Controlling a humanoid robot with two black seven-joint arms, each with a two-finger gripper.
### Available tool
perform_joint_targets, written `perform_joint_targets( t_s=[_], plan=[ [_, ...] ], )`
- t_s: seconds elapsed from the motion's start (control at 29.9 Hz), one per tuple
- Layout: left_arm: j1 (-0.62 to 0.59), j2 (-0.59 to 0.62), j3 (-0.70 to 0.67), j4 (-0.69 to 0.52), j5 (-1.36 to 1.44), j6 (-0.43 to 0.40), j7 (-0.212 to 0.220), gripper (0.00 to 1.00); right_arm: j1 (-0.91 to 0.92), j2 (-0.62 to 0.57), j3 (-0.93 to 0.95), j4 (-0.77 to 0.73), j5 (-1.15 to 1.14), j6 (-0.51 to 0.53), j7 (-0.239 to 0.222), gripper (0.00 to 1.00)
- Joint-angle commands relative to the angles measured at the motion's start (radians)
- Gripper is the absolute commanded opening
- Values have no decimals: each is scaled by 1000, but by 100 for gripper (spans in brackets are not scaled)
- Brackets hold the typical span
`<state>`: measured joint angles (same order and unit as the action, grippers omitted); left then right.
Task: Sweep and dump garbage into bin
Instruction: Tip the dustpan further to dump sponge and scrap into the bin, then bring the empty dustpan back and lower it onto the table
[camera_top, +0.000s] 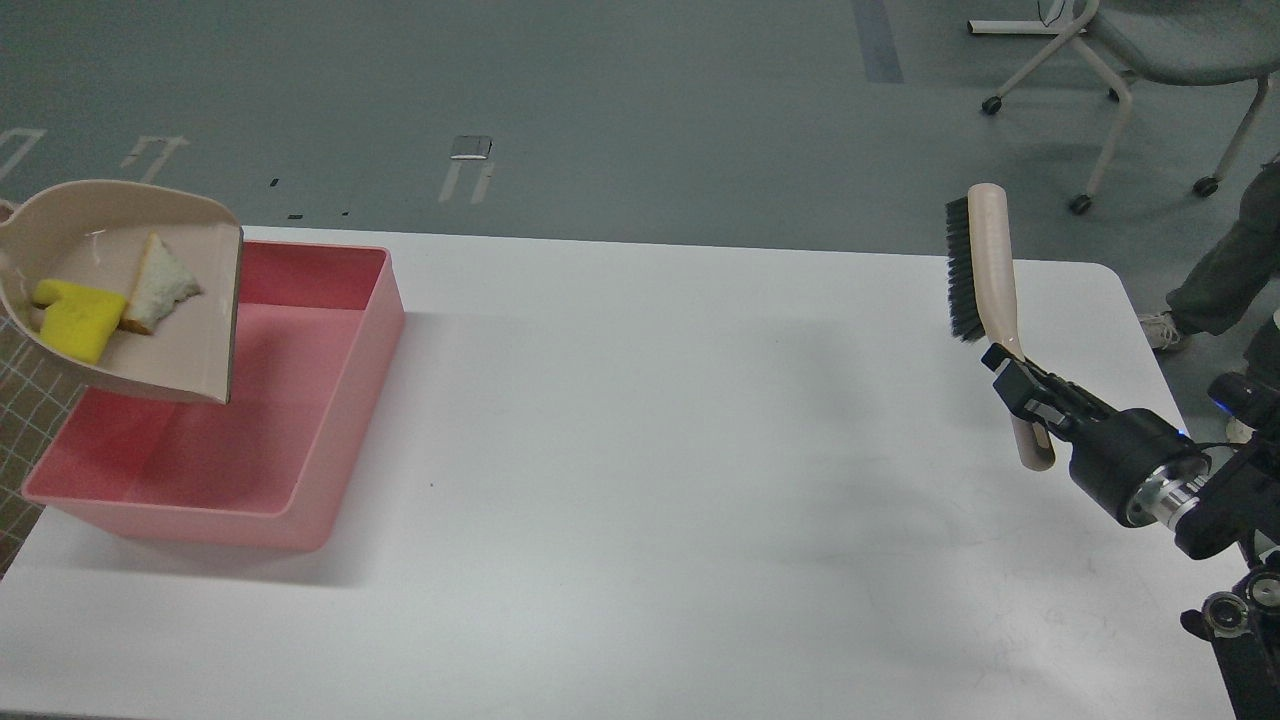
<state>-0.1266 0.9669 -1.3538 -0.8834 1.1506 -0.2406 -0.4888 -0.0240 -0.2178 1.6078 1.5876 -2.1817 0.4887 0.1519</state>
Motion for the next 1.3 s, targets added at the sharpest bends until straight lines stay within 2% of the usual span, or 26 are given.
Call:
perform_joint_targets(
  t_s=[0.0, 0.2, 0.37, 0.43, 0.53, 0.67, 0.77, 0.94, 1.27],
  plan=[
    [-1, 30, -1, -66, 70, 44, 0, 16, 1, 0, 0, -11, 0, 0, 0, 5],
    [16, 94, 1, -173, 126, 132, 0, 16, 1, 0, 3, -20, 0, 0, 9, 5],
    [27, 110, 8, -173, 225, 179, 0, 17, 1, -2, 3, -20, 0, 0, 18, 5],
    [27, 105, 31, -173, 271, 237, 0, 17, 1, 0, 4, -18, 0, 0, 18, 5],
    [25, 113, 62, -170, 264, 280, 0, 17, -1, 0, 3, -18, 0, 0, 18, 5],
    [19, 115, 70, -137, 258, 290, 0, 17, -1, 0, 3, -15, 0, 0, 18, 5],
    [9, 110, 59, -97, 242, 287, 0, 17, -1, 0, 4, -15, 0, 0, 18, 4],
    [-33, 111, 71, -100, 38, 273, 0, 16, 1, -3, 6, -15, 0, 0, 18, 4],
    [-21, 95, 73, -264, -279, 97, 0, 16, 21, -3, 6, -15, 0, 0, 18, 4]
  ],
)
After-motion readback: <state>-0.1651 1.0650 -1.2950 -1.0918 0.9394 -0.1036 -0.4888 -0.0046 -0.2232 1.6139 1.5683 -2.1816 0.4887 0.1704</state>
